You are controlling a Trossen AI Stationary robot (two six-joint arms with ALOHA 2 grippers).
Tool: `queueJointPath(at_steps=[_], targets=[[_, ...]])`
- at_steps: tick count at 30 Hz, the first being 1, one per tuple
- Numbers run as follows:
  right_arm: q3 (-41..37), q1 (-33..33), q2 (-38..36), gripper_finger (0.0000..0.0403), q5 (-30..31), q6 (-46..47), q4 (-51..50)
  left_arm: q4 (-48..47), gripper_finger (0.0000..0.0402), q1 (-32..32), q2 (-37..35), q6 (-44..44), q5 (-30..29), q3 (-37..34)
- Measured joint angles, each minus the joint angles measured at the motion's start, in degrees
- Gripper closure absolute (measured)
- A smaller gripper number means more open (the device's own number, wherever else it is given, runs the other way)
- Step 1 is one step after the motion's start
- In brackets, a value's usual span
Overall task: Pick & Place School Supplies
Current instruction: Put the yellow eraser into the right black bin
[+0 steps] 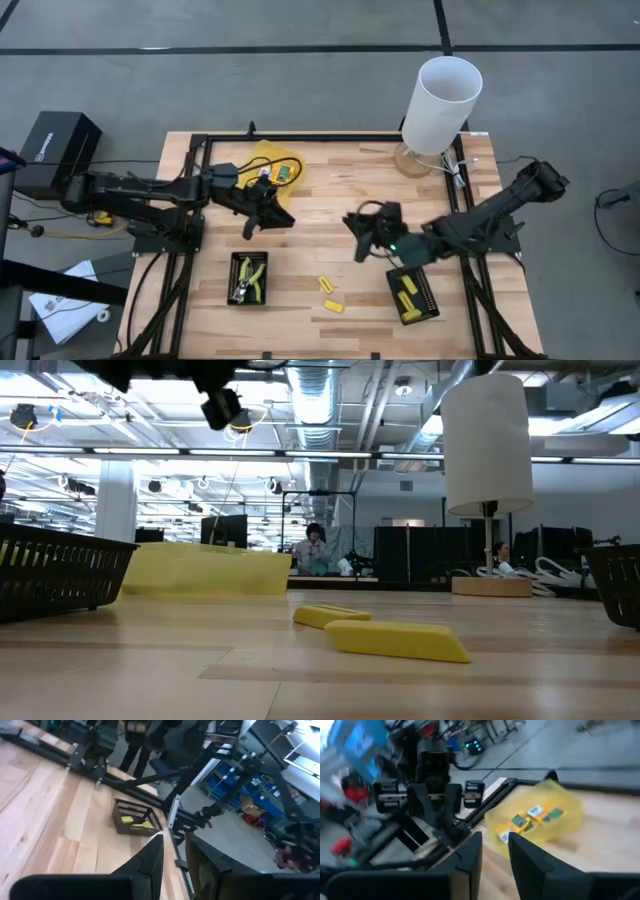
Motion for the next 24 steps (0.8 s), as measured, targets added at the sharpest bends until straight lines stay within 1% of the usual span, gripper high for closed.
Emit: queueJointPath(at_steps=[2, 3, 5, 9, 11, 13, 14, 17, 19, 21, 24], targets=[[-0.06, -2.12, 0.01, 0.0323, -4.85, -7.6, 2.77, 1.65, 0.0325, 0.0, 2.16, -0.4, -0.95, 0.0], [0.0, -3.25, -0.13, 0.0327, -8.23, -10.69, 3.47, 2.49, 0.0325, 0.0, 3.09, -0.58, -1.86, 0.0], [-0.02, -5.34, -0.2, 0.0335, -13.74, -14.92, 3.57, 3.29, 0.0325, 0.0, 4.41, -2.02, -4.61, 0.0], [-0.09, -8.85, -0.67, 0.0344, -20.55, -17.74, 7.86, 5.71, 0.0325, 0.02, 4.92, -7.58, -10.83, 0.0], [-0.09, -10.52, -1.32, 0.0346, -24.21, -17.87, 9.67, 6.63, 0.0325, 0.04, 4.97, -8.66, -11.27, 0.0], [-0.07, -12.34, -1.53, 0.0346, -28.08, -18.02, 13.32, 7.41, 0.0325, 0.04, 4.94, -8.45, -10.63, 0.0], [-0.05, -13.12, -1.81, 0.0347, -29.64, -18.51, 14.85, 7.31, 0.0325, 0.04, 4.94, -8.02, -9.26, 0.0], [0.02, -14.55, -2.61, 0.0347, -32.64, -19.86, 20.96, 5.91, 0.0325, -0.01, 6.36, -5.25, -2.9, 0.08], [-0.03, -15.2, -3.73, 0.0347, -33.2, -21.89, 23.61, 4.0, 0.0325, -0.91, 7.99, -2.88, -0.42, -0.02], [0.34, -15.5, -4.7, 0.0347, -33.03, -24.59, 25.63, 2.71, 0.0325, -2.6, 9.82, 0.6, -0.2, 0.0], [1.3, -16.15, -7.12, 0.0347, -33.03, -28.63, 25.13, 2.91, 0.0325, -5.76, 14.22, 5.61, 0.21, 0.0]])
